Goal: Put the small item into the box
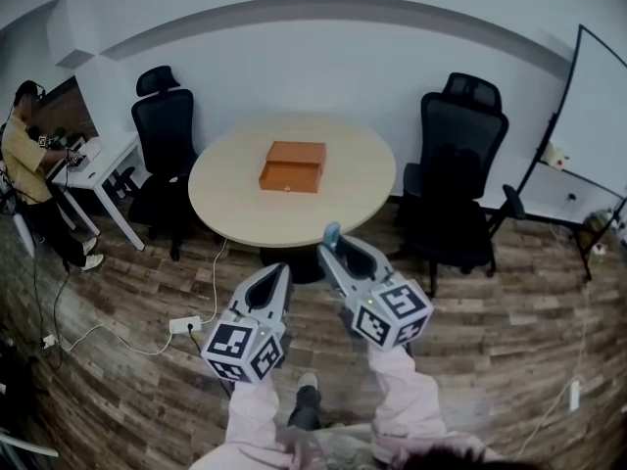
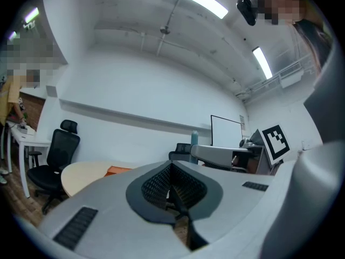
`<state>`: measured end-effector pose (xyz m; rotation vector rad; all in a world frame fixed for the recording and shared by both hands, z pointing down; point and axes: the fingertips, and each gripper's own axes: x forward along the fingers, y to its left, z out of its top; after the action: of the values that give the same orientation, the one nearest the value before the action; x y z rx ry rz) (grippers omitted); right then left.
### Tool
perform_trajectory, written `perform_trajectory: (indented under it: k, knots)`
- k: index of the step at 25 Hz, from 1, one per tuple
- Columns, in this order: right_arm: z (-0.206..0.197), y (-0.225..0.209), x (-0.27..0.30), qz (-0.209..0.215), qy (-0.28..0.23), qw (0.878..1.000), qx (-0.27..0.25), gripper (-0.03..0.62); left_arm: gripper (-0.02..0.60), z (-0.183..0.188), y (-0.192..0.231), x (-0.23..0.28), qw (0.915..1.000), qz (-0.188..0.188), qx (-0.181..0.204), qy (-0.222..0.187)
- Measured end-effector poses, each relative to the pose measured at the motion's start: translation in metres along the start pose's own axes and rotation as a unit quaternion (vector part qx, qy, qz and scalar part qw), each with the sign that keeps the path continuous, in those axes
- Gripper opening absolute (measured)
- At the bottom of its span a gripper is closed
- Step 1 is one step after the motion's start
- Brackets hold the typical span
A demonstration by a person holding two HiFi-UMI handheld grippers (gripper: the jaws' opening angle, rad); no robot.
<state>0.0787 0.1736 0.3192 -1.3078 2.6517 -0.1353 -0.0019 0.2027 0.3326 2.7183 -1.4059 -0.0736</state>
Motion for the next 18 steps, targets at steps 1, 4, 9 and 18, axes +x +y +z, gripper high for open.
perform_trajectory:
  k: [1, 4, 9, 18]
  knots:
    - [-0.001, -0.001, 0.005, 0.001, 0.001, 1.000, 0.000, 0.138, 0.014, -0.001, 0.006, 0.002, 1.0000, 0.001, 0.000, 0.000]
    - [-0.003, -0.009, 0.025, 0.001, 0.003, 1.000, -0.001, 0.138, 0.014, 0.000, 0.024, 0.015, 1.0000, 0.002, -0.004, -0.002]
    - [-0.005, -0.024, 0.060, -0.007, 0.006, 1.000, 0.008, 0.138, 0.014, 0.006, 0.055, 0.041, 0.9999, -0.009, -0.006, 0.001]
    - [-0.012, -0.042, 0.116, -0.024, 0.015, 1.000, 0.001, 0.138, 0.014, 0.012, 0.111, 0.076, 0.9994, -0.026, -0.021, -0.001]
